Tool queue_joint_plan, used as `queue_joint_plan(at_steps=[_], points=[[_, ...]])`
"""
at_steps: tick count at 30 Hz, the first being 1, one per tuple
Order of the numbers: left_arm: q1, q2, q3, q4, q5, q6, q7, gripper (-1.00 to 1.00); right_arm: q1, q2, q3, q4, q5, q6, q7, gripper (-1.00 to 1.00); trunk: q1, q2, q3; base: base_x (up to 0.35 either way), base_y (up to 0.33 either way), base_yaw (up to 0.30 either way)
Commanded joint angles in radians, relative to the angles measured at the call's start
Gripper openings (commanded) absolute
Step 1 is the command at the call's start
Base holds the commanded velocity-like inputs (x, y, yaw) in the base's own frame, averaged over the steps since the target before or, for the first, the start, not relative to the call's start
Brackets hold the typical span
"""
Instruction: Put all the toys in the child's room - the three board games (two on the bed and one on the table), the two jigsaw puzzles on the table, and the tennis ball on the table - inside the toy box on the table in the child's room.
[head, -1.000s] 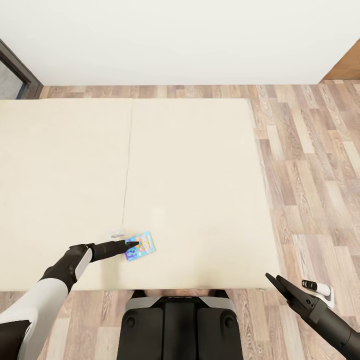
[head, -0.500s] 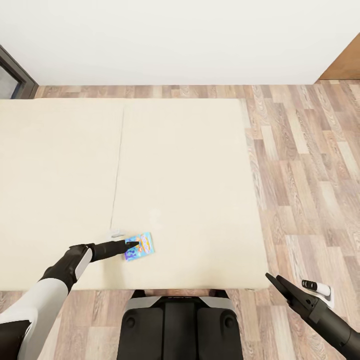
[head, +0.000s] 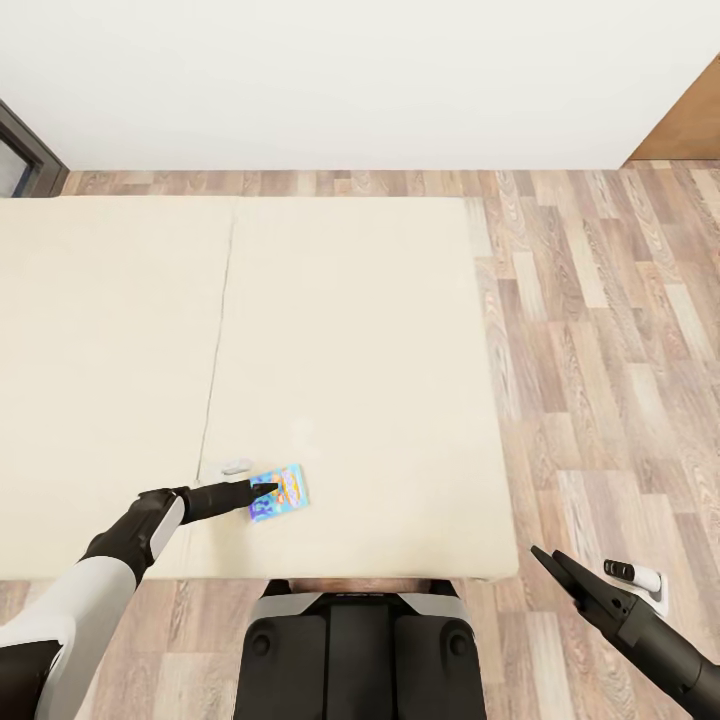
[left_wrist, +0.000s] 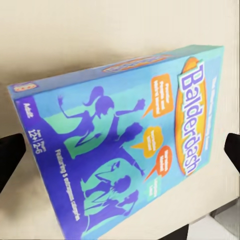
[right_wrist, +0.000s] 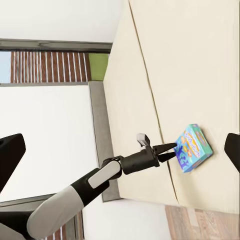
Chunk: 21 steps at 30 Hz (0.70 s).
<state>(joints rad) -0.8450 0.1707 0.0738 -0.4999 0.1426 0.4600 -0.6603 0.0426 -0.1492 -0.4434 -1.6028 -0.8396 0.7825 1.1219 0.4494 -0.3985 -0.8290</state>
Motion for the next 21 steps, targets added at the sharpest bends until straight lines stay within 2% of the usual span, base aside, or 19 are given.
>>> queue_joint_plan(at_steps=[1,9,11,17,21], points=[[0.000,0.000,0.003,0.000,0.005,0.008,-0.002,1.00,0.000,-0.001,0.000,0.000,-0.005,0.006,-0.001,1.00,0.001,-0.002,-0.001,0.000,-0.172,0.000],[0.000,0.000,0.003,-0.001,0.005,0.008,-0.002,1.00,0.000,0.000,0.000,0.000,-0.005,0.006,-0.002,1.00,0.001,-0.002,-0.001,0.000,-0.175,0.000],[0.011,0.011,-0.002,0.010,0.003,0.019,-0.014,1.00,-0.003,-0.007,-0.011,0.003,-0.001,0.008,0.009,1.00,0.001,-0.002,-0.001,0.000,0.000,0.000],[0.012,0.045,-0.002,0.023,0.003,0.052,-0.047,1.00,-0.003,-0.007,-0.045,0.003,-0.001,0.008,0.028,1.00,0.001,-0.002,-0.001,0.000,0.000,0.000],[0.012,0.048,-0.002,0.023,0.003,0.069,-0.070,1.00,-0.003,-0.007,-0.067,0.003,-0.001,0.008,0.028,1.00,0.001,-0.002,-0.001,0.000,0.000,0.000]])
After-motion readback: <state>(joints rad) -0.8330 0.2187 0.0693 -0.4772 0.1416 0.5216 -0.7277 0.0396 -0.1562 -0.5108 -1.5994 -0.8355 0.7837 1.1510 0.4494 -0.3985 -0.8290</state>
